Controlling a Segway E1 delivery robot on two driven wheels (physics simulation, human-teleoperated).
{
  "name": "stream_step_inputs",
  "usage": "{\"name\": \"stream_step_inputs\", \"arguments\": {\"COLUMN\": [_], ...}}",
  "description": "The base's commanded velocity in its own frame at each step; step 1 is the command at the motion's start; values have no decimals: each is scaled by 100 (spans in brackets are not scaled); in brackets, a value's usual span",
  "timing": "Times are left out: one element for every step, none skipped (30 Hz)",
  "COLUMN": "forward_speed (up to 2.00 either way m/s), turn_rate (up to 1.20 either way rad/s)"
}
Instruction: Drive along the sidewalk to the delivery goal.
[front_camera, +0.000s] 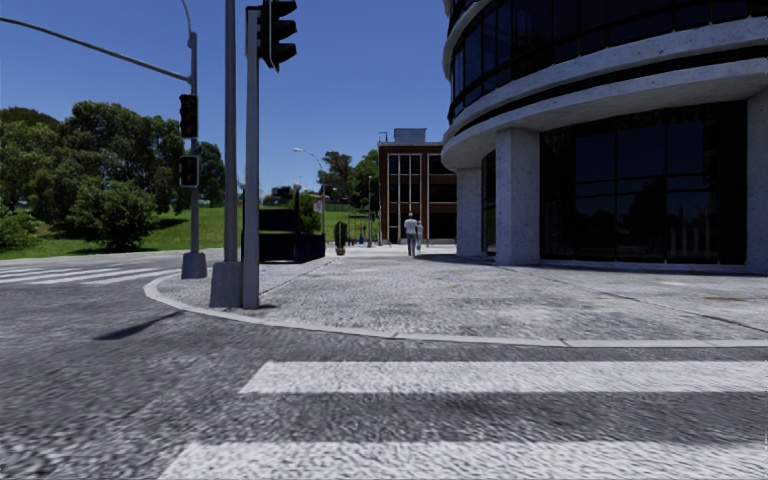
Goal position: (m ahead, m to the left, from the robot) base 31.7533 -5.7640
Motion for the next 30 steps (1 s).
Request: {"name": "stream_step_inputs", "arguments": {"forward_speed": [200, 200, 200, 200, 200, 200, 200, 200, 200, 200, 200, 200, 200, 200, 200, 200, 200, 200, 200, 200, 200, 200, 200, 200, 200, 200, 200, 200, 200, 200], "turn_rate": [0, 0, 0, 0, 0, 0, 0, 0, 0, 0, 0, 0, 0, 0, 0, 0, 0, 0, 0, 0, 0, 0, 0, 0, 0, 0, 0, 0, 0, 0]}}
